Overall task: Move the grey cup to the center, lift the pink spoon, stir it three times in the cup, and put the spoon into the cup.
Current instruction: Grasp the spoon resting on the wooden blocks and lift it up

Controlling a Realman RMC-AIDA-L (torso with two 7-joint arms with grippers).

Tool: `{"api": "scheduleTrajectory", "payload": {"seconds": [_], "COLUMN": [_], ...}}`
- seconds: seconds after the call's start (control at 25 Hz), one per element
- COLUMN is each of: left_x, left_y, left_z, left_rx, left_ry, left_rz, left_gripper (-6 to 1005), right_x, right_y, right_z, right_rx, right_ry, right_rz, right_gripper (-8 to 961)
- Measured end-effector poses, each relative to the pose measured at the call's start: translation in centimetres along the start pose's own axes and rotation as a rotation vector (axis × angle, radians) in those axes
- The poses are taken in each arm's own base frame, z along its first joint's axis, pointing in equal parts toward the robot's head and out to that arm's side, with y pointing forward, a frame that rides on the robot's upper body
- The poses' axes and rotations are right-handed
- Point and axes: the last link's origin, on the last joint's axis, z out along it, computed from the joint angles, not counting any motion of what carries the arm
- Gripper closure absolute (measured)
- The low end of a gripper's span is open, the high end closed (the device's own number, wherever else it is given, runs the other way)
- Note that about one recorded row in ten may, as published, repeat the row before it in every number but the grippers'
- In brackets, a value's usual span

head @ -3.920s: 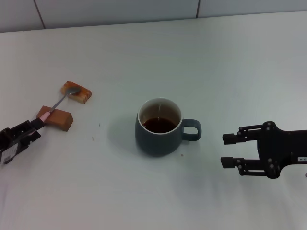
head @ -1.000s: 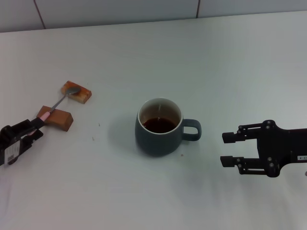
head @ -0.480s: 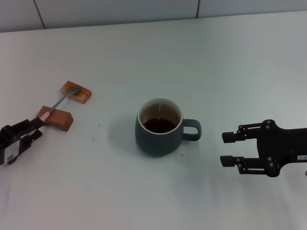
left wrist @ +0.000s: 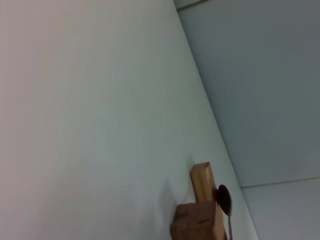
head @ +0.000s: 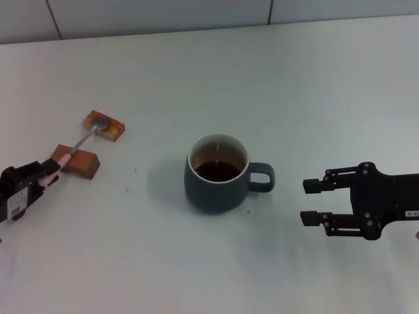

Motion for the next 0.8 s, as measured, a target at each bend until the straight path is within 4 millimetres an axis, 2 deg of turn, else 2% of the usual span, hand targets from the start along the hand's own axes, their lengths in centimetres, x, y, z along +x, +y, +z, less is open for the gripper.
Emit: {"api": "scheduleTrajectory", "payload": {"seconds": [0.8], "left_x": [0.09], "left_y": [0.08], "left_z": [0.00], "left_rx": [-0.004], "left_ry": [-0.003], "left_rz": [-0.003], "left_gripper": [722], "right_x": [-0.23], "right_y": [-0.19], "right_z": [0.05], "right_rx": [0.001], "right_ry": [0.001], "right_rz": [-0.007], "right_gripper": [389]}}
